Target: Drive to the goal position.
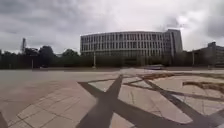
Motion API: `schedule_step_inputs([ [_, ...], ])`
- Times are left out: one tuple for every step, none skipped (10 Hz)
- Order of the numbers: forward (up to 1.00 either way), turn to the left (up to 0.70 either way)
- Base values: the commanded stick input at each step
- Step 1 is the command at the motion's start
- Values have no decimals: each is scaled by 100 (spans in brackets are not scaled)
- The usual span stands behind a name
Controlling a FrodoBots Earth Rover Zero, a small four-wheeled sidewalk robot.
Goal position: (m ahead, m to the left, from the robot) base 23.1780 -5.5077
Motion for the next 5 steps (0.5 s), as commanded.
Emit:
schedule_step_inputs([
  [70,0],
  [70,0],
  [70,0],
  [70,0],
  [70,0],
])
